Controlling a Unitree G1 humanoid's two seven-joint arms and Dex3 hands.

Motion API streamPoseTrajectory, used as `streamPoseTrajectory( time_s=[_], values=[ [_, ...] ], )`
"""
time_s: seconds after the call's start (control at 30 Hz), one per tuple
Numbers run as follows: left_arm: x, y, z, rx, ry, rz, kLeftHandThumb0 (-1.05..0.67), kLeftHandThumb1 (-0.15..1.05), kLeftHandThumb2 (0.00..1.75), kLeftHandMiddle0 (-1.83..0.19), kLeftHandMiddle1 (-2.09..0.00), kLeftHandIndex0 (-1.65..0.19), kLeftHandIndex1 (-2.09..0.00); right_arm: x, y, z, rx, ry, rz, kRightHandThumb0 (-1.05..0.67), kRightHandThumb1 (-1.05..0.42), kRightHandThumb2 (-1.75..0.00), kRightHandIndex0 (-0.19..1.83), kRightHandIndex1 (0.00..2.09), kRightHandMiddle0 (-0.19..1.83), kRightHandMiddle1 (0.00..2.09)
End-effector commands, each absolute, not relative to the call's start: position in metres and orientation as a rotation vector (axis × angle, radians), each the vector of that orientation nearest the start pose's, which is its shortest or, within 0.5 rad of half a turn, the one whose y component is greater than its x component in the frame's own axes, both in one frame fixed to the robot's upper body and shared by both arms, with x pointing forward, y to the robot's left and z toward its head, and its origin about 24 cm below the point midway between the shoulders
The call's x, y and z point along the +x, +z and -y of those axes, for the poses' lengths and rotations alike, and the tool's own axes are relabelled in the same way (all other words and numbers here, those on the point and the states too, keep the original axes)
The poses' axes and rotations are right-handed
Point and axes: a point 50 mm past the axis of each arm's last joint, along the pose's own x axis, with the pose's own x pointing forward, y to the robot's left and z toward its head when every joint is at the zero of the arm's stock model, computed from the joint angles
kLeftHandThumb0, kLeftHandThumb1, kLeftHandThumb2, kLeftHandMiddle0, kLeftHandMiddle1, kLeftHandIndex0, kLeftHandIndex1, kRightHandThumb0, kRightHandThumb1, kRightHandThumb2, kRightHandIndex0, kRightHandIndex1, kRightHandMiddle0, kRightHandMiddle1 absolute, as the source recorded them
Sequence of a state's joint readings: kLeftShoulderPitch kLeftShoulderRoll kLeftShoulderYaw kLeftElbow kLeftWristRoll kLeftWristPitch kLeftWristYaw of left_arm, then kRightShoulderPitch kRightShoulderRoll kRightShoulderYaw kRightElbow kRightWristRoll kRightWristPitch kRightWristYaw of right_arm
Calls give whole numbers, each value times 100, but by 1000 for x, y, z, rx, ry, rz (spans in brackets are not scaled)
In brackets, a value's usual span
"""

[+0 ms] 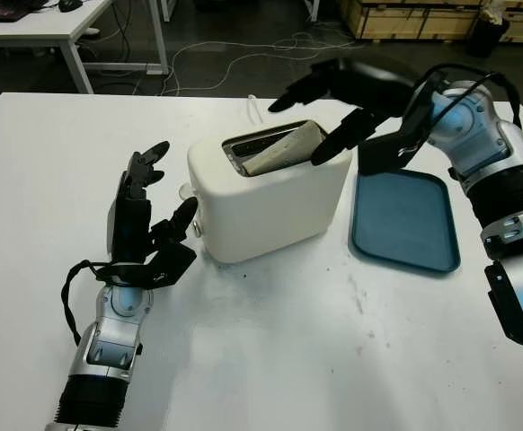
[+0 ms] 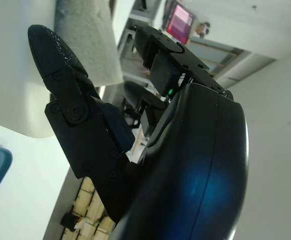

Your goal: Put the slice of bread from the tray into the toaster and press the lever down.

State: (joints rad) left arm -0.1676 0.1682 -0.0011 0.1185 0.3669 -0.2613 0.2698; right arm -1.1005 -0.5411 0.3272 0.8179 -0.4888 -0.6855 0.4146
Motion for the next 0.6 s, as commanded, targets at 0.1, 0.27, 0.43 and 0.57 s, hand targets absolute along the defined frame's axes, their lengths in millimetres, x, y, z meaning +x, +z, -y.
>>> streamPoseTrajectory(
  time_s=[0.1, 0.27, 0.43, 0.57],
  values=[
    [281, 92, -172, 477, 184, 383, -102, 92, 61, 0, -116, 0, -68, 377, 228, 127, -1326, 690, 670, -68, -63, -1, 57, 77, 84, 15],
    [281, 92, -172, 499, 182, 393, -101, 92, 63, 0, -115, 0, -67, 375, 225, 125, -1331, 666, 733, -64, -65, -1, 85, 92, 103, 20],
    [281, 92, -172, 485, 182, 388, -101, 92, 61, 0, -113, 0, -66, 376, 222, 125, -1371, 652, 757, -50, -72, -2, 93, 108, 112, 19],
    [281, 91, -173, 474, 180, 393, -101, 92, 60, 0, -114, 0, -67, 375, 220, 125, -1365, 633, 781, -42, -80, -1, 90, 158, 122, 16]
  ],
)
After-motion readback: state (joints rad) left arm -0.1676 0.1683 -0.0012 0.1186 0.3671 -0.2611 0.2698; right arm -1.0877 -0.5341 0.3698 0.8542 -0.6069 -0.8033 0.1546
